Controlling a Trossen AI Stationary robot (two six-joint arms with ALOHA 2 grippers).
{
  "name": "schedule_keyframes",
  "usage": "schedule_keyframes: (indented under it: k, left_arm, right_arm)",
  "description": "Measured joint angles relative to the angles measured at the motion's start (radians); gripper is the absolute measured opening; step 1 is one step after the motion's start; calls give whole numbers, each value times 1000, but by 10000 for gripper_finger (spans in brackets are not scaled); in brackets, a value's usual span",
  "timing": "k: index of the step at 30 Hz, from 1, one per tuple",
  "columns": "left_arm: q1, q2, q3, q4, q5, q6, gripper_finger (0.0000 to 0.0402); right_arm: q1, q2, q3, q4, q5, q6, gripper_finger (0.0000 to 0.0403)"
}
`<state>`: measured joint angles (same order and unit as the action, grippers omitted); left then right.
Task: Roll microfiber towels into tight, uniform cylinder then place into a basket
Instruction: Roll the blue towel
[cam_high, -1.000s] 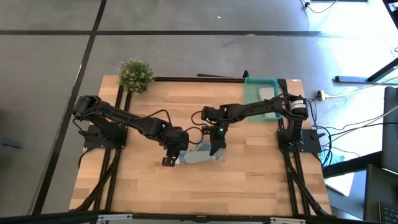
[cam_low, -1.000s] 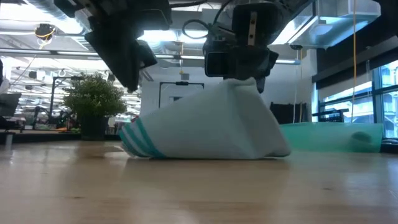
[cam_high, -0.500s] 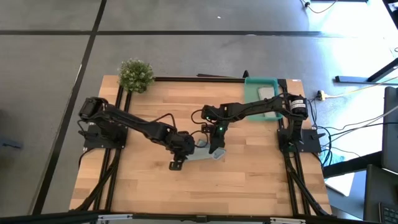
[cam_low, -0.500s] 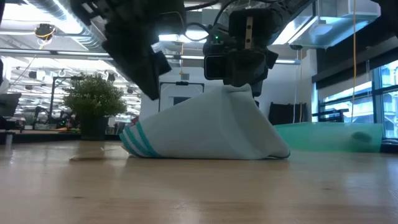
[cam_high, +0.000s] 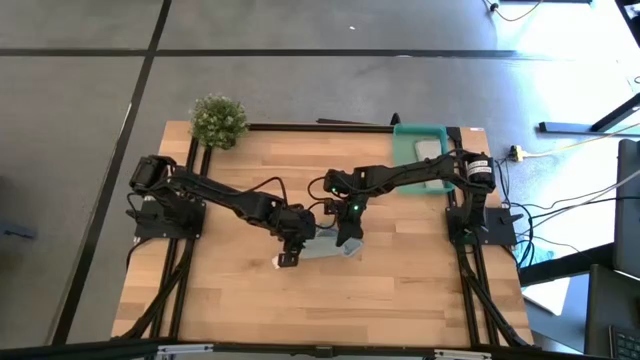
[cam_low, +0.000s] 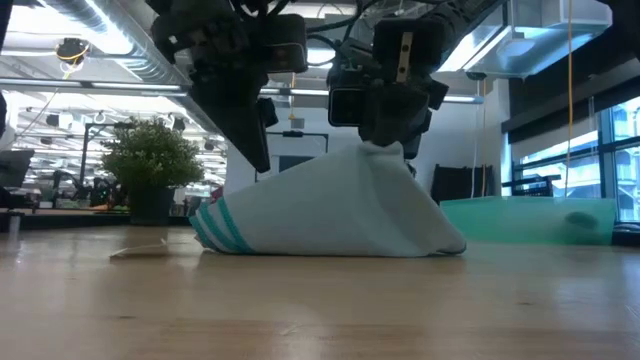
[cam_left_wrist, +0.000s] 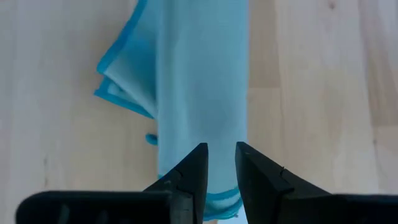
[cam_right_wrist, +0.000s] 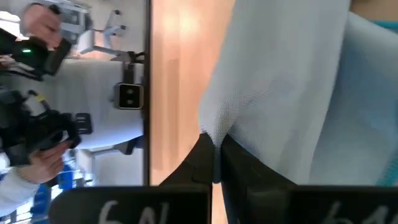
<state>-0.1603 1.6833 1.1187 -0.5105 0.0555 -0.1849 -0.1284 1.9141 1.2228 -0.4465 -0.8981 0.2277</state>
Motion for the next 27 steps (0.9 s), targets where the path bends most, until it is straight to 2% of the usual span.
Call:
schedule_keyframes:
  k: [6,12,20,27]
  left_arm:
    - [-3,0,-28,43,29,-17,77]
    - [-4,0,-79,112,44,-58,77]
    - [-4,3,-80,141,41,-56,77]
    - [-4,62,-81,162,38,-66,77]
  right_arm:
    - [0,0,0,-19,61,-37,10]
    - [0,0,0,-52,9,-45,10]
    - [0,0,0,-58,6,-34,10]
    - [0,0,0,-61,6,-23,11]
